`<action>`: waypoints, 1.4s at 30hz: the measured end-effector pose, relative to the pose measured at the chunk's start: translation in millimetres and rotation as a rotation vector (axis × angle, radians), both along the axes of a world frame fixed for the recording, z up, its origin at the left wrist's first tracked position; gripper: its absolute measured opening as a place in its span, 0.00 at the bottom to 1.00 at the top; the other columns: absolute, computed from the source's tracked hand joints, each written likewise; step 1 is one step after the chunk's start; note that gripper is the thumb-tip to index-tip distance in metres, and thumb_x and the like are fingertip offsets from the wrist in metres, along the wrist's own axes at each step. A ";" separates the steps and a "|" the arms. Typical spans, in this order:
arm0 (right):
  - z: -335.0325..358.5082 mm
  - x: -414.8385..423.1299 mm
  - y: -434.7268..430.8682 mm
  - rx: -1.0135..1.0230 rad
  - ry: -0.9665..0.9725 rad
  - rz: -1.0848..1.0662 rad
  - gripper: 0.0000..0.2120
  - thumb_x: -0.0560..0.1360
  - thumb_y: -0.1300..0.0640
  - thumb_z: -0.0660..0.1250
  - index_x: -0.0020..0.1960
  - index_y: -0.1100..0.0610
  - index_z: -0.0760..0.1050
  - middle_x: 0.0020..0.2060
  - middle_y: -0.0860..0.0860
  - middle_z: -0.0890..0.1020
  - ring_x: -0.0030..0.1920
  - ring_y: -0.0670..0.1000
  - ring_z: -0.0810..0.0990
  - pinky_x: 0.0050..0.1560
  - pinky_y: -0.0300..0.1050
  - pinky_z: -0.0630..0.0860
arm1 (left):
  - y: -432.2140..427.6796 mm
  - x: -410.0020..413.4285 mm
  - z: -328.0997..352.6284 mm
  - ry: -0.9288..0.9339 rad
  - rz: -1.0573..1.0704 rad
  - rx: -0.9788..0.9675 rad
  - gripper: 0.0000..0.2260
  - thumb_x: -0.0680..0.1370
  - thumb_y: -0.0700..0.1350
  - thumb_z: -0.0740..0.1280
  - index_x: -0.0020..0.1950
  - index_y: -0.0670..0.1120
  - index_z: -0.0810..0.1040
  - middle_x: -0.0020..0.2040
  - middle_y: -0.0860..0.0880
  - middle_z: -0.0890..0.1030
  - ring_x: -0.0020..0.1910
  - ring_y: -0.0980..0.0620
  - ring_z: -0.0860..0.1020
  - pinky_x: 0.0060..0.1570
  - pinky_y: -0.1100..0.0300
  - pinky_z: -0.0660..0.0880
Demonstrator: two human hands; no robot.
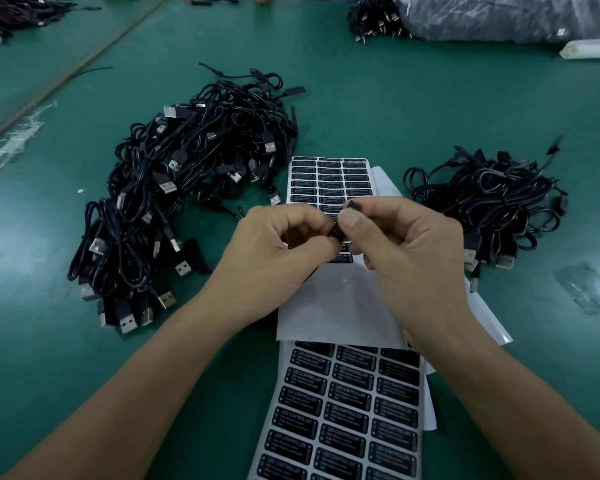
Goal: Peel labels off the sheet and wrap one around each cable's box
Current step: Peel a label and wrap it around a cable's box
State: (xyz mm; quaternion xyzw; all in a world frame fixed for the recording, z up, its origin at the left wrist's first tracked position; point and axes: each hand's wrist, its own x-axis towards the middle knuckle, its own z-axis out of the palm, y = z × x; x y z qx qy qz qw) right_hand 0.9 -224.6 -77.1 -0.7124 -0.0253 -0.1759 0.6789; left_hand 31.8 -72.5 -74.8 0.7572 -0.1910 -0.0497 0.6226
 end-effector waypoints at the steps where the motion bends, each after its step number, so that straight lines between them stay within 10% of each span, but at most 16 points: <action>1: 0.5 -0.1 -0.3 -0.007 -0.010 0.000 0.06 0.75 0.62 0.73 0.45 0.52 0.83 0.32 0.43 0.84 0.31 0.39 0.79 0.34 0.29 0.74 | -0.1 -0.2 -0.1 -0.021 -0.002 0.007 0.07 0.72 0.46 0.71 0.40 0.43 0.83 0.32 0.46 0.78 0.31 0.56 0.72 0.34 0.63 0.68; 15: 1.1 -3.8 4.0 -0.175 -0.007 -0.027 0.06 0.81 0.53 0.66 0.51 0.47 0.82 0.37 0.46 0.84 0.35 0.43 0.79 0.37 0.34 0.74 | 3.4 -0.1 2.7 -0.452 0.124 0.177 0.15 0.78 0.41 0.72 0.47 0.64 0.77 0.37 0.55 0.78 0.35 0.59 0.75 0.37 0.74 0.67; 25: 0.3 -4.8 10.7 -0.781 -0.077 0.081 0.18 0.71 0.39 0.68 0.54 0.50 0.83 0.41 0.43 0.81 0.44 0.47 0.75 0.47 0.47 0.73 | 4.1 -4.9 17.6 -0.596 0.190 0.064 0.07 0.78 0.43 0.70 0.46 0.55 0.75 0.40 0.60 0.75 0.38 0.63 0.73 0.41 0.72 0.67; 35: -0.9 0.5 8.4 -0.479 -0.086 0.088 0.07 0.74 0.58 0.73 0.44 0.46 0.82 0.31 0.36 0.82 0.35 0.36 0.80 0.36 0.25 0.71 | -1.6 -13.9 22.2 -0.495 0.113 -0.053 0.03 0.78 0.49 0.68 0.49 0.53 0.80 0.42 0.56 0.83 0.40 0.56 0.80 0.38 0.55 0.77; 42: 21.4 1.8 -6.5 -0.293 -0.089 -0.100 0.16 0.78 0.56 0.69 0.65 0.52 0.77 0.39 0.43 0.85 0.36 0.43 0.84 0.39 0.31 0.78 | 8.2 3.8 4.4 -0.406 0.408 0.041 0.16 0.86 0.48 0.56 0.46 0.49 0.81 0.35 0.51 0.79 0.33 0.54 0.76 0.34 0.56 0.72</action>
